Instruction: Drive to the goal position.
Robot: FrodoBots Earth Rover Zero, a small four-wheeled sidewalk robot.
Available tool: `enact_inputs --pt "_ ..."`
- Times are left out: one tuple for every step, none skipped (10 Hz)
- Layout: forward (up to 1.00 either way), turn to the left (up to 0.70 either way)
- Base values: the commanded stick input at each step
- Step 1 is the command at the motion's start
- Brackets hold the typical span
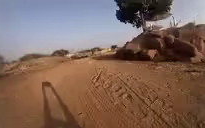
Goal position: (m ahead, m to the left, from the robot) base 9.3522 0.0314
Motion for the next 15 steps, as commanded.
enact_inputs --pt "0.7 0.0" --pt "0.7 0.0" --pt "0.7 0.0" --pt "0.7 0.0" --pt "0.7 0.0" --pt "0.7 0.0" --pt "0.7 0.0" --pt "0.7 0.0" --pt "0.7 0.0" --pt "0.7 0.0" --pt "0.7 0.0" --pt "0.7 0.0" --pt "0.7 0.0" --pt "0.7 0.0" --pt "0.7 0.0"
